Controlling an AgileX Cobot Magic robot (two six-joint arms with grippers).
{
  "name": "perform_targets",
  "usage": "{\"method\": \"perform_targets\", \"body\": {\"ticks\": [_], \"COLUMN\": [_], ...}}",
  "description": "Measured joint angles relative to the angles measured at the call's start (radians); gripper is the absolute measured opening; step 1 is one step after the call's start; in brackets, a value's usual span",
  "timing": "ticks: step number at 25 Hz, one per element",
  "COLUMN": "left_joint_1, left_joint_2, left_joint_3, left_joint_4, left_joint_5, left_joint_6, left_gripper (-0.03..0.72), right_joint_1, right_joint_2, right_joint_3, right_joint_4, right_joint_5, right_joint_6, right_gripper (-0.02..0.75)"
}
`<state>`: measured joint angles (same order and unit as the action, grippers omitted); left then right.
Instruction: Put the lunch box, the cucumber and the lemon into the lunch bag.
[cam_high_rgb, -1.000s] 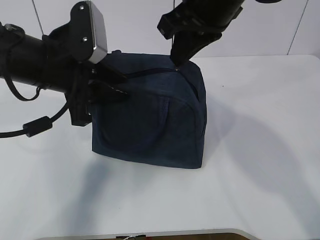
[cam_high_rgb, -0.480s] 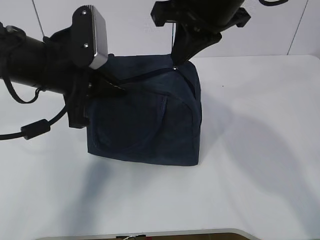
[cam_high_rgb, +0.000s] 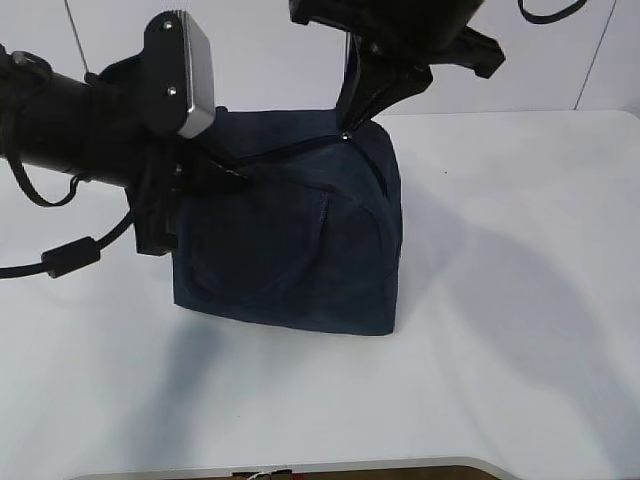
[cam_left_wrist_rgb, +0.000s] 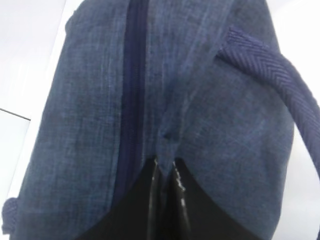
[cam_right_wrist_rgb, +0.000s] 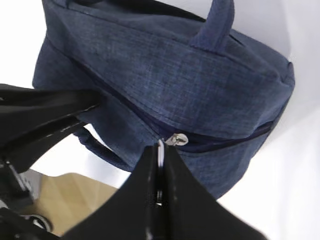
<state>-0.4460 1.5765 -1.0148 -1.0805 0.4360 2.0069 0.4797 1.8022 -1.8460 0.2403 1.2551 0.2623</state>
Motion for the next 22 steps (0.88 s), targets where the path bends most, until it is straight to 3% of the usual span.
{"method": "perform_targets", "body": {"ticks": [6,22], "left_joint_1": [0.000,-0.002], "left_joint_2": [0.000,0.000], "left_joint_3": [0.000,0.000], "left_joint_4": [0.000,0.000], "left_joint_5": [-0.002,-0.111], "left_joint_6": [0.000,0.000], "left_gripper": [-0.006,-0.006], "right_joint_1": [0.000,-0.019], "right_joint_2": [0.000,0.000], "right_joint_3": [0.000,0.000], "right_joint_4": [0.021,0.063], "right_joint_5": [0.000,-0.004], "right_joint_6": [0.105,0.129], "right_gripper": [0.005,0.005]}}
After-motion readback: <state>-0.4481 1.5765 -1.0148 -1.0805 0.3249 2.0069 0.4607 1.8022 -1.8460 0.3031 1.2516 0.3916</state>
